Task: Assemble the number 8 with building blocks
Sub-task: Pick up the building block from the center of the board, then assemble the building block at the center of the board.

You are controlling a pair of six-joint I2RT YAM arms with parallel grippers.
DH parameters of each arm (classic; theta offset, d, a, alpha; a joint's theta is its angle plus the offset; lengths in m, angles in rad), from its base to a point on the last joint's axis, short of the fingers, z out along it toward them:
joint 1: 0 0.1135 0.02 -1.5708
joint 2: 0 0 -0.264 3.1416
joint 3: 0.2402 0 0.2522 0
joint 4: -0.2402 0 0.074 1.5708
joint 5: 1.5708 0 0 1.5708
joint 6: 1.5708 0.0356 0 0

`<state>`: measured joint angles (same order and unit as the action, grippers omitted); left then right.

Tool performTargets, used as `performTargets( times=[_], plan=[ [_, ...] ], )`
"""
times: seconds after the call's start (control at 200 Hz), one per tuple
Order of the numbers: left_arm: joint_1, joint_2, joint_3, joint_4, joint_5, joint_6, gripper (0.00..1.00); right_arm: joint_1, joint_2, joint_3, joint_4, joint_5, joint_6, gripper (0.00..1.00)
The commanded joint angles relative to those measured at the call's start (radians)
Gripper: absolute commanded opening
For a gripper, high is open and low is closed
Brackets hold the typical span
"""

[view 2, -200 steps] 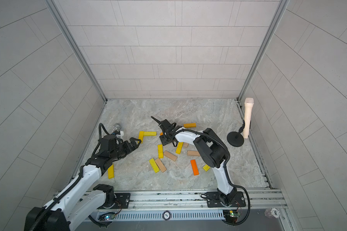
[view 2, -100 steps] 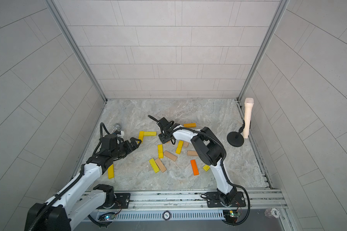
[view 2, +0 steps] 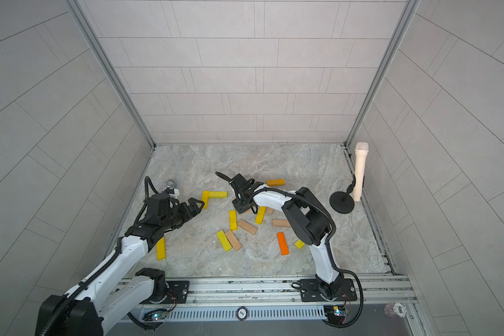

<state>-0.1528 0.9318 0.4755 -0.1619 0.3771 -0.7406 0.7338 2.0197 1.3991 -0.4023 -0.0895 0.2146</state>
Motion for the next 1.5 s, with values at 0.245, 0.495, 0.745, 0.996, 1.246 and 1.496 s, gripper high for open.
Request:
performTargets(
  times=[0.245, 0.495, 0.745, 0.996, 1.246, 1.496],
  plan=[
    [0.072, -0.032, 0.042, -0.143, -0.075, -0.014, 1.00, 0.100, -0.060, 0.030, -0.054, -0.004, -0.051, 0.34],
    [0.140, -0.042, 0.034, -0.188, -0.078, -0.017, 1.00, 0.142, 0.012, 0.125, -0.103, -0.037, -0.099, 0.33],
    [0.154, -0.013, 0.025, -0.168, -0.061, 0.004, 1.00, 0.156, 0.098, 0.220, -0.145, -0.053, -0.127, 0.35],
    [0.154, 0.025, 0.021, -0.140, -0.041, 0.009, 1.00, 0.173, 0.168, 0.305, -0.188, -0.059, -0.162, 0.36],
    [0.154, 0.037, 0.018, -0.143, -0.047, 0.010, 1.00, 0.180, 0.250, 0.413, -0.231, -0.065, -0.183, 0.36],
    [0.154, 0.034, 0.020, -0.152, -0.050, 0.010, 1.00, 0.185, 0.294, 0.473, -0.262, -0.059, -0.188, 0.46]
  ],
)
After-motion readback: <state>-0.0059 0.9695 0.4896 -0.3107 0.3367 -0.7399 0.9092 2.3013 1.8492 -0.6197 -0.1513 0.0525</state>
